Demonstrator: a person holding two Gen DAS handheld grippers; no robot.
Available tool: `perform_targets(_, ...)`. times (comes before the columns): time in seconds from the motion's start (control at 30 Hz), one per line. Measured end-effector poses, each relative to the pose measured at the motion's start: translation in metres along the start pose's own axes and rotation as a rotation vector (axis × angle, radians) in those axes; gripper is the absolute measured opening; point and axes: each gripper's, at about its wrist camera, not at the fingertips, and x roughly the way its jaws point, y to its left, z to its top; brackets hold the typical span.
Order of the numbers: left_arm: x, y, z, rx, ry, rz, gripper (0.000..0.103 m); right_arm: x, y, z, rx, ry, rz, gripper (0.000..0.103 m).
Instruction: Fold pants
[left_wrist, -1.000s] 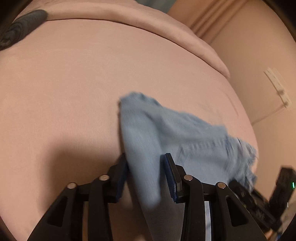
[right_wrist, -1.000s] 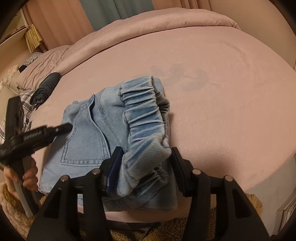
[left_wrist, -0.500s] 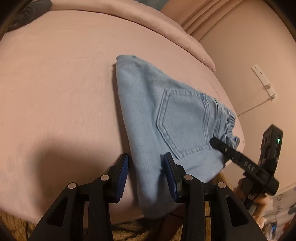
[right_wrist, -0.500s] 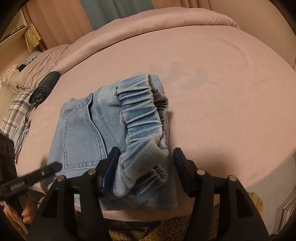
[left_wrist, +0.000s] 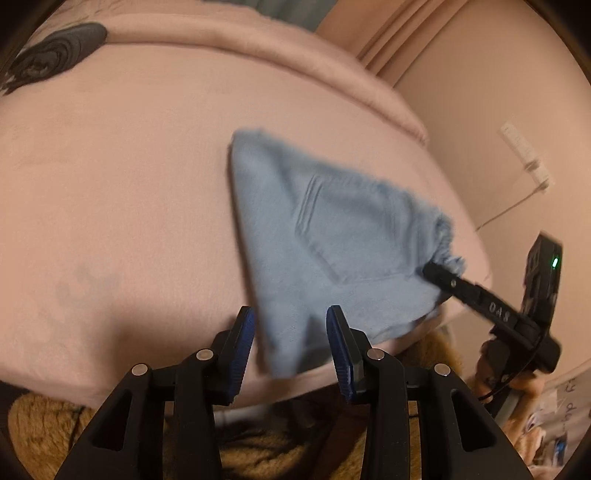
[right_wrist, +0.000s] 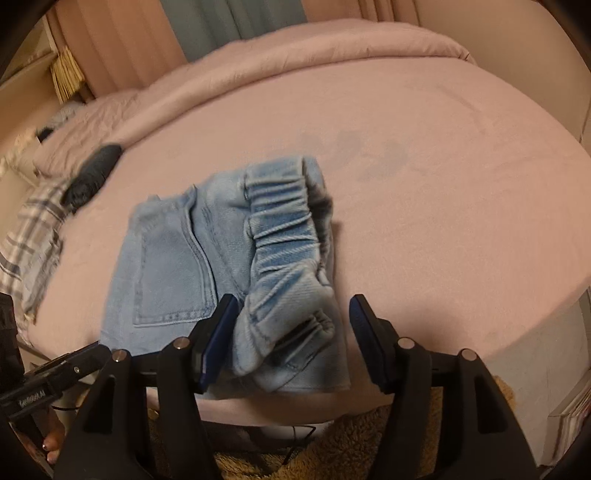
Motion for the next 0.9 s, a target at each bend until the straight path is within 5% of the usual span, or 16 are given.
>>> perform_targets(0.13, 0.001, 0.004, 0.019, -0.048, -0.03, -0.039, 0.065, -0.027, -0.015, 0.006, 0.046, -0.103, 0.025, 0.095)
perform_targets(0.27, 0.038, -0.002, 0.033, -0.072, 0.037, -0.041, 0.066, -0.024, -0.032, 0.008, 0.099, -0.09, 0.075, 0.096)
perform_targets(0.47, 0.071, -0.011, 0.038, -0.025, 0.1, -0.032, 0.065, 0.022, -0.033, 0.003, 0.124, 0.075, 0.234, 0.092)
perform_targets(0.57, 0.077, -0.012, 0.046, -0.026, 0.108, 0.0, 0.049, 0.047, -0.026, 0.005, 0.105, 0.082, 0.274, 0.093)
perform_targets(0.73, 0.068, -0.016, 0.045, -0.05, 0.067, 0.048, 0.031, 0.054, -0.002, 0.014, 0.077, 0.079, 0.242, 0.058)
perform_targets(0.9, 0.038, -0.036, 0.053, 0.011, -0.014, 0.078, 0.02, 0.032, 0.016, 0.019, 0.044, 0.004, 0.183, 0.048)
